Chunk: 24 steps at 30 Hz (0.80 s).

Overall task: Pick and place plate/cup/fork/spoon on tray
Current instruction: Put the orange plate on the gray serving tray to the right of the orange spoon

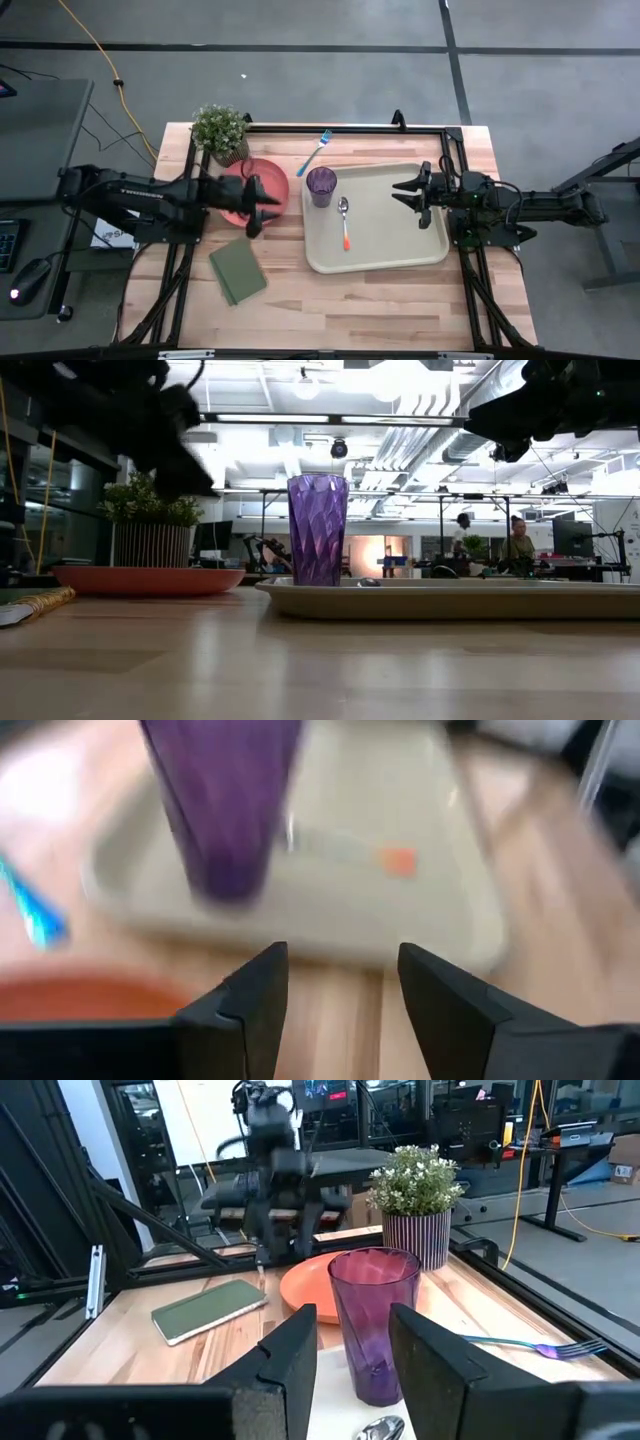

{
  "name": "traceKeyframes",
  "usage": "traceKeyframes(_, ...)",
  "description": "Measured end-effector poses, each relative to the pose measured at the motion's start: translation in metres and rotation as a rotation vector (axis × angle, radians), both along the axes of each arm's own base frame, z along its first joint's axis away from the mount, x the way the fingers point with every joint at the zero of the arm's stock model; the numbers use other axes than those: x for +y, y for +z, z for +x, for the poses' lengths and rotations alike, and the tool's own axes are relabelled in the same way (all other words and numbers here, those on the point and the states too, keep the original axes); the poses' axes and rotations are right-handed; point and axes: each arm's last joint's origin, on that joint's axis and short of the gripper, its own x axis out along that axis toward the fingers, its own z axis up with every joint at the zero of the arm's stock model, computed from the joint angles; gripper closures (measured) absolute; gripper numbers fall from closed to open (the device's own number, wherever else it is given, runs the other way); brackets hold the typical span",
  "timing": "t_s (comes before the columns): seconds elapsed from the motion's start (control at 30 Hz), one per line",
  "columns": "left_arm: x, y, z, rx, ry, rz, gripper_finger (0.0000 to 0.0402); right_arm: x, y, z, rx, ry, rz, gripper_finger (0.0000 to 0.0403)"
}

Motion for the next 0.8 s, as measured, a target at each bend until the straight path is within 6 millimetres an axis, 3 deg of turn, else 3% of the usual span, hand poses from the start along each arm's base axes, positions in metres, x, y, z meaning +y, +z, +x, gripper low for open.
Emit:
traceKeyframes(0.1, -0.012, -0.010, -0.006, 0.165, 0.025, 0.035, 0.0229, 0.000, 0.000, 0.000, 0.003, 0.000, 0.006, 0.0284)
traceKeyframes(0.37, -0.030, -0.023, -0.002, 0.344, 0.030, 0.106, 0.0229, 0.000, -0.001, 0.000, 0.004, -0.001, 0.023, 0.0284)
traceKeyframes(0.57, -0.028, -0.048, 0.005, 0.481, 0.124, 0.082, 0.0229, 0.000, -0.001, 0.000, 0.003, -0.001, 0.031, 0.0284)
traceKeyframes(0.8, -0.022, -0.061, 0.007, 0.546, 0.135, 0.003, 0.0230, 0.000, -0.001, 0.000, 0.005, -0.002, 0.013, 0.0284)
